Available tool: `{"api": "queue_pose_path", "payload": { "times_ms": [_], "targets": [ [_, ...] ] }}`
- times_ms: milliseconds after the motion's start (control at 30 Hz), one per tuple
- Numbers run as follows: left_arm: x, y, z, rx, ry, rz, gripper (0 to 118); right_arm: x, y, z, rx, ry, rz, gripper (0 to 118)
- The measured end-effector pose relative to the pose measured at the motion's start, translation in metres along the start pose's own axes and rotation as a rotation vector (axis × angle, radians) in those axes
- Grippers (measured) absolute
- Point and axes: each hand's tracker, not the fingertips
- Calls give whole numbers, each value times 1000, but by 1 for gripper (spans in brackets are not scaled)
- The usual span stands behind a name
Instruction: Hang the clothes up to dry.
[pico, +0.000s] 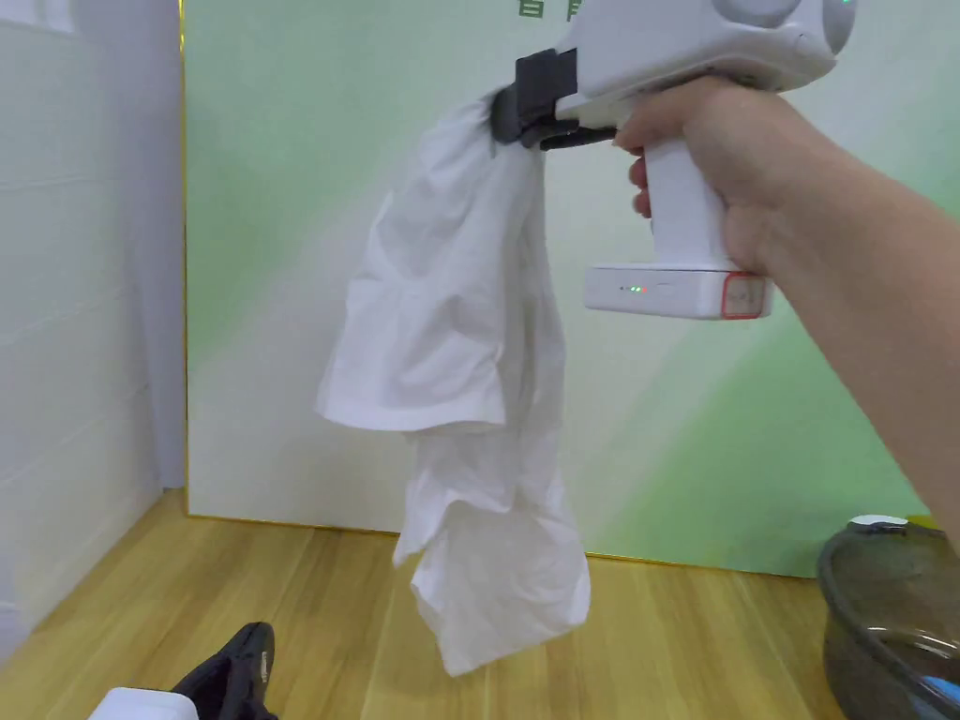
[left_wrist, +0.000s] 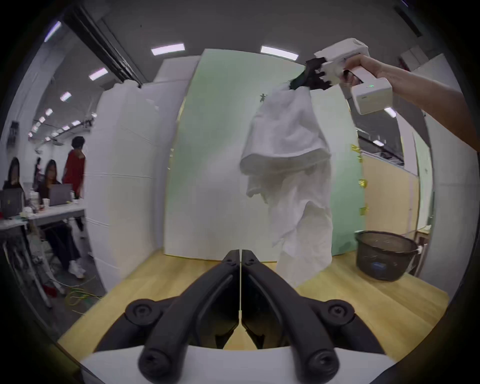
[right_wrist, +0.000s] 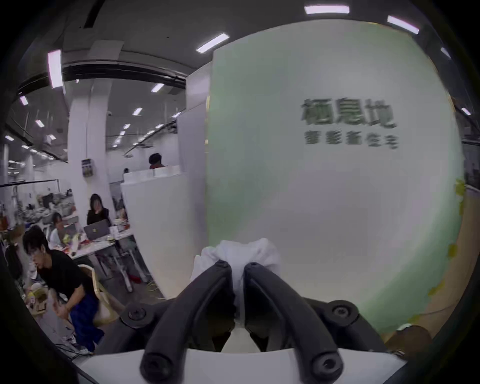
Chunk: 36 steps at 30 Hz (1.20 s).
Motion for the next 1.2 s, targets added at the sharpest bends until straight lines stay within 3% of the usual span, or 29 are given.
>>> {"api": "queue_pose_path", "payload": {
  "times_ms": [100, 233, 333, 467, 567, 700, 833, 1200],
  "targets": [
    [-7, -2, 14, -6, 18, 11, 3, -37, -26, -47, -61, 74, -20, 5],
    [-14, -4, 29, -1, 59, 20, 3, -80, -78, -87, -144, 83, -5, 5],
    [-17, -6, 35, -2, 81, 42, 3, -97, -111, -133, -193, 90, -46, 5],
    [-19, -7, 37, -2, 82, 34, 3, -115, -178, -186, -335, 69, 23, 5],
    [-22, -7, 38, 0, 78, 52, 3, -113, -246, -216, -456, 43, -11, 5],
    [-23, -10, 35, -10, 73, 51, 3, -94, -319, -226, -584, -21, -17, 5],
    [-24, -14, 31, -23, 59, 65, 3, -53, -349, -211, -613, -53, -89, 5],
    [-19, -12, 22, -26, 25, 86, 3, 90, -395, -109, -619, -215, -210, 5]
  ]
}}
